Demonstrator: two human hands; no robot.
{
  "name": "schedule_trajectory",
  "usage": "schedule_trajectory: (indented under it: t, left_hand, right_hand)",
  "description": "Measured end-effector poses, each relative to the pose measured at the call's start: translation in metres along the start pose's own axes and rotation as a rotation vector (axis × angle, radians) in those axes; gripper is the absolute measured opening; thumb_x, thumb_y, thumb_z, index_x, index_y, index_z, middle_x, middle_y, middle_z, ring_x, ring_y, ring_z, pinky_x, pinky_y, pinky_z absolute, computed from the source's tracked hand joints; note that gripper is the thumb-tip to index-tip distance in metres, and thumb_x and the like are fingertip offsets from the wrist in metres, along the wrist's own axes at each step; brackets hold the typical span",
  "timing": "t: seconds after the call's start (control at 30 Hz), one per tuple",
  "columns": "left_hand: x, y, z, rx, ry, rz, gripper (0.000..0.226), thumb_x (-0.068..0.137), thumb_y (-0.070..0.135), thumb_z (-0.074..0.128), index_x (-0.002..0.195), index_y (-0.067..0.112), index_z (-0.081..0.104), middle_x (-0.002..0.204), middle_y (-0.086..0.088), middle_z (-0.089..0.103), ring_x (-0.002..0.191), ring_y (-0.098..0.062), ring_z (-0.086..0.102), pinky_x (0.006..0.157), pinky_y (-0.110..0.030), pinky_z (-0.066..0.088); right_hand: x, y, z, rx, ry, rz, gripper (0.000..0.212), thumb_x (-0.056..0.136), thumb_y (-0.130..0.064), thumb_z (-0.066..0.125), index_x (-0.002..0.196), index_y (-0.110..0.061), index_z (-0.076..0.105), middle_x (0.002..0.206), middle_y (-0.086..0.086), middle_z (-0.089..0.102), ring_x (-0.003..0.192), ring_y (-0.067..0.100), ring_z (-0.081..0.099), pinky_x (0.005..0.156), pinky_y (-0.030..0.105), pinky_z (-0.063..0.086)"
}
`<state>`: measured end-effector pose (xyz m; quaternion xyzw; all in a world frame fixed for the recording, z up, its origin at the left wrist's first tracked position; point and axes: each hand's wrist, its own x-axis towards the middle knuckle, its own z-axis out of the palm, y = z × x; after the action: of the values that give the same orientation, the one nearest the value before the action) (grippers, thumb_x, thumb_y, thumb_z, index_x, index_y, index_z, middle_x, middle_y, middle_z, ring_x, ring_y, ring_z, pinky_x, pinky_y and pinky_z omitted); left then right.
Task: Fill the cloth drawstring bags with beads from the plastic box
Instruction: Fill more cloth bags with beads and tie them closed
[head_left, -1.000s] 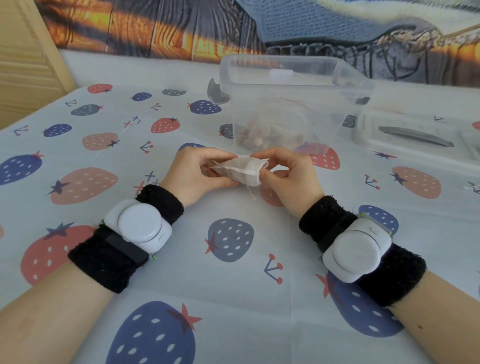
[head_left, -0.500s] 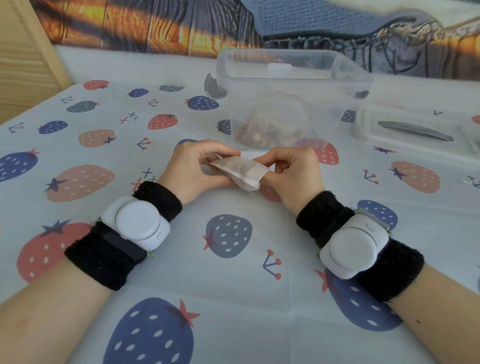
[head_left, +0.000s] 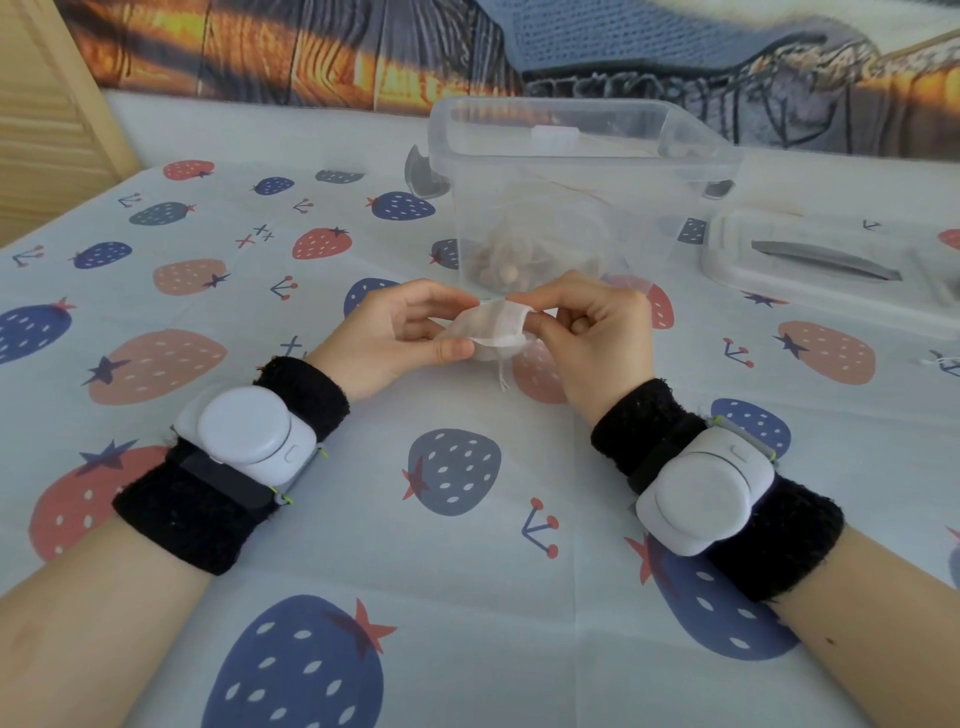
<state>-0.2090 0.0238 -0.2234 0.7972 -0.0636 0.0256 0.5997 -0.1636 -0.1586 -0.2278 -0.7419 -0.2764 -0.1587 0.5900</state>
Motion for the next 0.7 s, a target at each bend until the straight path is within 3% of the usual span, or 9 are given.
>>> schedule_trajectory:
  t: [0.1, 0.27, 0.37, 0.5, 0.7]
  left_hand:
    - [-0.0009, 0.0011, -0.0001, -0.032, -0.052, -0.012, 0.046, 0.072, 0.016, 0.066, 0.117, 0.016, 0.057, 0.115, 0.001, 0.064, 0.090, -0.008, 0.063, 0.084, -0.015, 0.047]
    - [-0.0008, -0.0020, 0.0015, -0.012, -0.095, -0.018, 0.048, 0.074, -0.004, 0.069, 0.115, 0.016, 0.058, 0.109, 0.002, 0.065, 0.090, -0.010, 0.062, 0.082, -0.015, 0.049]
    - [-0.0012, -0.0023, 0.0039, 0.028, -0.099, -0.003, 0.047, 0.073, -0.010, 0.069, 0.109, 0.019, 0.059, 0.101, 0.003, 0.065, 0.087, -0.006, 0.062, 0.082, -0.015, 0.049]
    - [-0.0020, -0.0007, 0.0040, 0.041, -0.094, 0.001, 0.043, 0.074, -0.007, 0.069, 0.104, 0.022, 0.061, 0.101, 0.003, 0.065, 0.089, -0.010, 0.060, 0.083, -0.013, 0.049]
    - [-0.0034, 0.0018, 0.0031, 0.010, -0.101, -0.027, 0.037, 0.072, 0.009, 0.072, 0.105, 0.023, 0.063, 0.100, 0.011, 0.067, 0.089, -0.007, 0.063, 0.084, -0.013, 0.048]
  right_hand:
    - [0.0004, -0.0003, -0.0015, 0.064, -0.002, -0.001, 0.029, 0.073, 0.010, 0.065, 0.086, -0.016, 0.071, 0.067, 0.011, 0.060, 0.048, 0.004, 0.033, 0.051, 0.010, 0.029]
    - [0.0000, -0.0054, -0.0030, 0.123, -0.049, 0.044, 0.023, 0.075, 0.006, 0.070, 0.079, -0.017, 0.070, 0.052, 0.006, 0.046, 0.041, 0.002, 0.029, 0.047, 0.009, 0.026]
    - [0.0021, -0.0076, -0.0045, 0.289, -0.079, 0.255, 0.018, 0.079, 0.004, 0.067, 0.075, -0.014, 0.066, 0.049, -0.008, 0.052, 0.034, 0.001, 0.034, 0.040, 0.012, 0.029]
    - [0.0068, -0.0019, -0.0089, 0.613, -0.219, 0.601, 0.013, 0.087, 0.003, 0.055, 0.079, -0.007, 0.060, 0.045, -0.007, 0.050, 0.033, 0.004, 0.023, 0.038, 0.013, 0.017]
    - [0.0061, 0.0019, -0.0060, 0.564, -0.132, 0.544, 0.018, 0.088, 0.002, 0.056, 0.072, -0.005, 0.060, 0.043, -0.006, 0.047, 0.029, 0.005, 0.024, 0.035, 0.011, 0.020]
